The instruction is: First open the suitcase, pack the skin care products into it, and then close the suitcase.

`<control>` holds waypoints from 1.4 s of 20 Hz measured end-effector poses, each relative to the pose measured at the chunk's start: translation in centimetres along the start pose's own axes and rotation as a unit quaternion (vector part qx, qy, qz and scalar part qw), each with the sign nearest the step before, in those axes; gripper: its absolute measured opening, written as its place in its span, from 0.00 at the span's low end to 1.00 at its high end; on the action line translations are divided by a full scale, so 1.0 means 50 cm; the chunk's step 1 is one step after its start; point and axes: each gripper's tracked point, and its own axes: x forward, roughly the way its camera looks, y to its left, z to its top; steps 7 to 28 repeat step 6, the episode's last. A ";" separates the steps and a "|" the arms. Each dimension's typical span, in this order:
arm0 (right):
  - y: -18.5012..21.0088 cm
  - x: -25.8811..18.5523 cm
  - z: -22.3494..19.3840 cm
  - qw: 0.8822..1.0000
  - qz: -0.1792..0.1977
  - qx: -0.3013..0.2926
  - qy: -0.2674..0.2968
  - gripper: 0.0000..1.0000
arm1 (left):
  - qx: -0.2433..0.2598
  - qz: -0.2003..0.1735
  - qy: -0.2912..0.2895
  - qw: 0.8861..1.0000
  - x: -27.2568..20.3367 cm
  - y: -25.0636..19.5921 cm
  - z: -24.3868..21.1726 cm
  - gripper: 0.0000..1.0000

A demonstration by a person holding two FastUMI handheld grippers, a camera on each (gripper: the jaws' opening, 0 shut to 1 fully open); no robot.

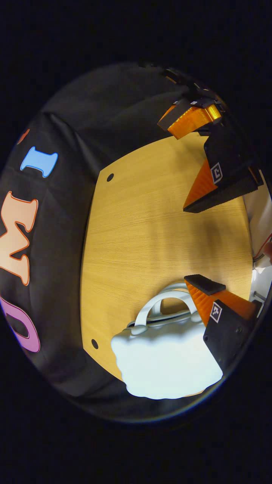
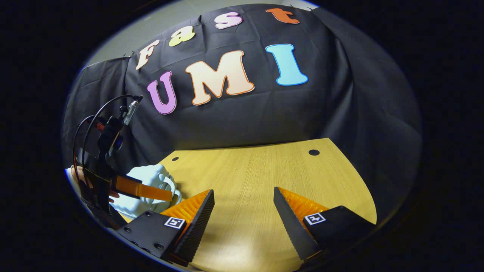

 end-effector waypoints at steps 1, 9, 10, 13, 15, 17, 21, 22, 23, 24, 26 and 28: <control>-0.005 -0.002 0.000 1.000 0.001 0.001 -0.001 0.98 | -0.001 0.000 -0.002 1.000 -0.003 -0.001 -0.006 0.96; -0.021 -0.007 -0.001 1.000 0.003 0.006 -0.004 0.98 | -0.014 0.013 0.007 1.000 -0.011 0.018 -0.035 0.97; -0.021 -0.007 -0.001 1.000 0.003 0.006 -0.004 0.98 | -0.014 0.013 0.007 1.000 -0.011 0.018 -0.035 0.97; -0.021 -0.007 -0.001 1.000 0.003 0.006 -0.004 0.98 | -0.014 0.013 0.007 1.000 -0.011 0.018 -0.035 0.97; -0.021 -0.007 -0.001 1.000 0.003 0.006 -0.004 0.98 | -0.014 0.013 0.007 1.000 -0.011 0.018 -0.035 0.97; -0.021 -0.007 -0.001 1.000 0.003 0.006 -0.004 0.98 | -0.014 0.013 0.007 1.000 -0.011 0.018 -0.035 0.97; -0.021 -0.007 -0.001 1.000 0.003 0.006 -0.004 0.98 | -0.014 0.013 0.007 1.000 -0.011 0.018 -0.035 0.97; -0.021 -0.007 -0.001 1.000 0.003 0.006 -0.004 0.98 | -0.014 0.013 0.007 1.000 -0.011 0.018 -0.035 0.97; -0.021 -0.007 -0.001 1.000 0.003 0.006 -0.004 0.98 | -0.014 0.013 0.007 1.000 -0.011 0.018 -0.035 0.97; -0.021 -0.007 -0.001 1.000 0.003 0.006 -0.004 0.98 | -0.014 0.013 0.007 1.000 -0.011 0.018 -0.035 0.97; -0.021 -0.007 -0.001 1.000 0.003 0.006 -0.004 0.98 | -0.014 0.013 0.007 1.000 -0.011 0.018 -0.035 0.97; -0.021 -0.007 -0.001 1.000 0.003 0.006 -0.004 0.98 | -0.014 0.013 0.007 1.000 -0.011 0.018 -0.035 0.97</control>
